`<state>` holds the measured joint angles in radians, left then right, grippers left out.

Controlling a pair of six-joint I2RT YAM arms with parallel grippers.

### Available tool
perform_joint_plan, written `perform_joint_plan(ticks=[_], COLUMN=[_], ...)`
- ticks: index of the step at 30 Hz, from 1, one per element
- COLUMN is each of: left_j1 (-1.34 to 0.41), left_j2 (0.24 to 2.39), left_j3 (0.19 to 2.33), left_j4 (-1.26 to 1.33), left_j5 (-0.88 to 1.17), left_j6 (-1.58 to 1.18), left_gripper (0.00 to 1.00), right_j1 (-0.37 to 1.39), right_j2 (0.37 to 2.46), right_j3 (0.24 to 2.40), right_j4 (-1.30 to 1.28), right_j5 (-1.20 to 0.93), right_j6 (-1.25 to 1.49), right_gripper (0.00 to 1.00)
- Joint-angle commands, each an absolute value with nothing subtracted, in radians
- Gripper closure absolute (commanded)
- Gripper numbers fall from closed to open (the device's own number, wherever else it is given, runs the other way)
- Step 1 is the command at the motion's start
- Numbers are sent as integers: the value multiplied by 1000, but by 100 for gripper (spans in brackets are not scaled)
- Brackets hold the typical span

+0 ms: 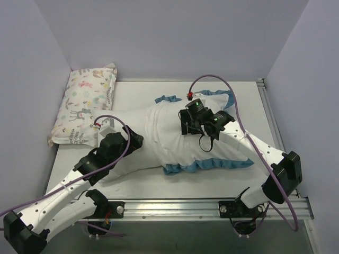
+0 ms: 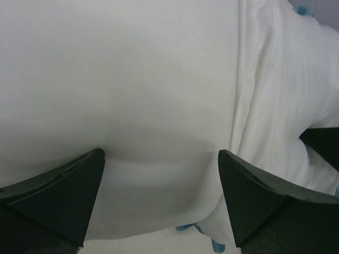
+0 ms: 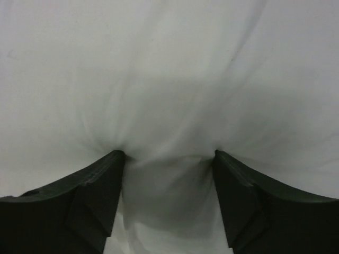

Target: Remove the pillowcase from the pillow

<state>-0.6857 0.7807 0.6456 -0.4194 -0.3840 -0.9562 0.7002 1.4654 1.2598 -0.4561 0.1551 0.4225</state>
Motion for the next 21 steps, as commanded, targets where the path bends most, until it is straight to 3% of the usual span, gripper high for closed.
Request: perform_joint_plan(ticks=[1,2,3,4,5,6,9,13,17,21], left_j1=[-684,-683,-680,-678,-672,-666,-629,-585,-542,-532], left_j2=[831,875,897,916,942,949,962,910,838,787], left_j3=[643,653,661,667,670,670,670,652,676,716], left_j4=[-368,-367,-368,-373,-367,-356,-356,-365,-435,-497], left_j5=[-451,-466,-475,-486,-494,-489,-465,-465,-469,-491], left_j6=[-1040,-1040,-1034,-1034,-1032,-1011,-990,-973,-943,-917], left_gripper=[3,6,30,48,58,98,100,100,100,100], right_j1=[716,715,704,690,672,645,542,415,109,-64], right_j2=[1477,1461,1451,1439,1412,1398,1347,1304,1287,1299], right_j3=[1249,1241,1235,1221,1213,1204,1172,1158,1144,1184], right_j4=[-422,-422,-428,-431,-439,-442,-446,-477,-486,-489], right_j5=[201,233,247,261,264,250,236,238,158,29], right_j6=[460,460,456,454,453,451,431,407,403,451], right_gripper=[43,60,66,71,81,85,95,97,100,100])
